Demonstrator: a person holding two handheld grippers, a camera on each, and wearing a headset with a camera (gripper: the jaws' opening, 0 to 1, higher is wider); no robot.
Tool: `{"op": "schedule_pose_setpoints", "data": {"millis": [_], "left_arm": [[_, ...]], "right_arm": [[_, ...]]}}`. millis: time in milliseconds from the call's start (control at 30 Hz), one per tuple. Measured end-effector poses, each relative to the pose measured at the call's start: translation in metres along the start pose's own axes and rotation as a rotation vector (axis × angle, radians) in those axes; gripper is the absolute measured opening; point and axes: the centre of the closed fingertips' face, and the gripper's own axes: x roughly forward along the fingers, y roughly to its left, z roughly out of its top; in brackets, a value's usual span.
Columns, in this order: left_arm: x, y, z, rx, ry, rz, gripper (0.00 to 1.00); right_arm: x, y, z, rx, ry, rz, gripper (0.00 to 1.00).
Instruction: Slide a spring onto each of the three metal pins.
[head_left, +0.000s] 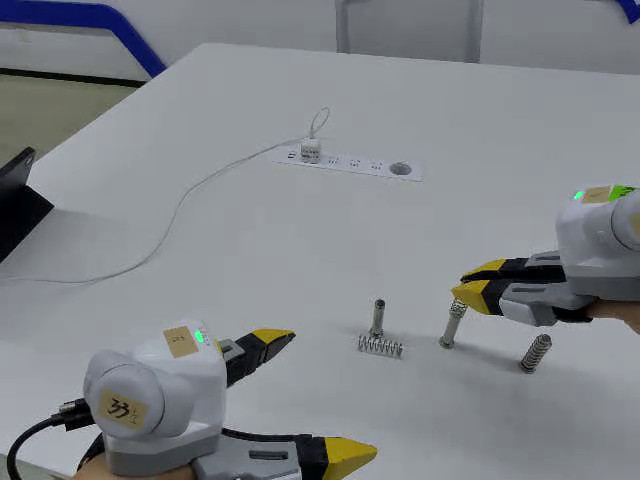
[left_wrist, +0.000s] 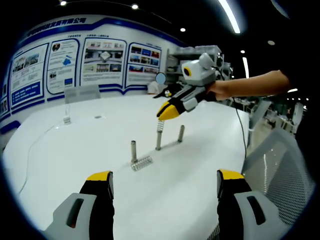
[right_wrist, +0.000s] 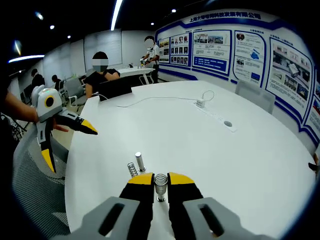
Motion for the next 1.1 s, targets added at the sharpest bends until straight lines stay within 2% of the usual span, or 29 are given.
{"op": "schedule_pose_setpoints", "data": {"millis": [267, 533, 667, 733, 1100], "left_arm": [[-0.001, 0.003, 0.001, -0.018, -0.010, 0.013, 0.87], [-0.001, 0.006, -0.001, -0.025, 0.000, 0.020, 0.86], [-0.002, 0.005, 0.000, -0.032, -0.006, 0.019, 0.86], [-0.002, 0.005, 0.002, -0.050, -0.023, 0.015, 0.86], [-0.002, 0.006, 0.001, -0.055, -0.016, 0.020, 0.86]], "right_arm": [[0.005, 0.002, -0.009, -0.002, 0.024, 0.004, 0.11], [0.011, 0.001, -0.017, 0.002, 0.046, 0.000, 0.11], [0.014, 0.001, -0.021, 0.003, 0.055, 0.004, 0.11], [0.017, 0.002, -0.025, -0.005, 0.063, 0.001, 0.11], [0.025, 0.004, -0.037, -0.007, 0.090, -0.002, 0.11]]}}
